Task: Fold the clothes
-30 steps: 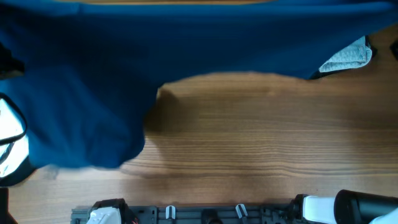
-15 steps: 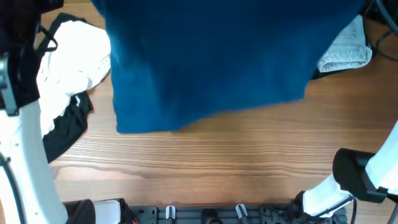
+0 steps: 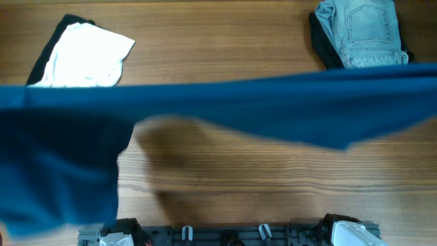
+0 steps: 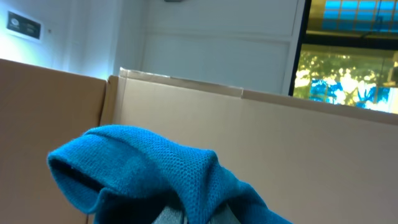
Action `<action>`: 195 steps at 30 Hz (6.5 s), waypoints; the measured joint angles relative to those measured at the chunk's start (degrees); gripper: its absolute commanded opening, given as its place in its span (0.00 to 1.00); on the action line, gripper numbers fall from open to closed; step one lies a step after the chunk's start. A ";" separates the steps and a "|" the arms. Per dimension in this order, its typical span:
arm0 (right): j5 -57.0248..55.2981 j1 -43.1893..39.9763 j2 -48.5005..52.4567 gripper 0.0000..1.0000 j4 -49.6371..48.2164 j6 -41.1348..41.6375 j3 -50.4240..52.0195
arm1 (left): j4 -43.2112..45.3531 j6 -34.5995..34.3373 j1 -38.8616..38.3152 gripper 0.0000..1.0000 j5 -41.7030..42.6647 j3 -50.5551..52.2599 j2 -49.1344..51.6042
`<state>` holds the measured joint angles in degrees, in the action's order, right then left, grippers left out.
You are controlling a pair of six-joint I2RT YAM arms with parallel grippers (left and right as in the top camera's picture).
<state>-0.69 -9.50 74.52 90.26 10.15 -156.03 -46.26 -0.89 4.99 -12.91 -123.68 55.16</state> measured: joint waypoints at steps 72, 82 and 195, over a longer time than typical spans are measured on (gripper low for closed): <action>9.27 3.39 50.14 0.83 1.70 0.94 7.52 | -36.76 -15.19 -3.96 1.00 10.29 10.97 49.99; 1.99 5.40 30.23 0.81 -8.46 18.88 59.23 | -29.31 -33.31 -8.44 0.98 11.37 43.63 33.09; 14.51 21.29 44.92 0.04 -37.38 -5.57 63.08 | 6.10 -18.25 -1.60 1.00 1.03 56.33 37.97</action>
<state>13.82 11.79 119.44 52.88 4.58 -92.95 -40.16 -19.14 3.40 -11.88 -67.35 93.12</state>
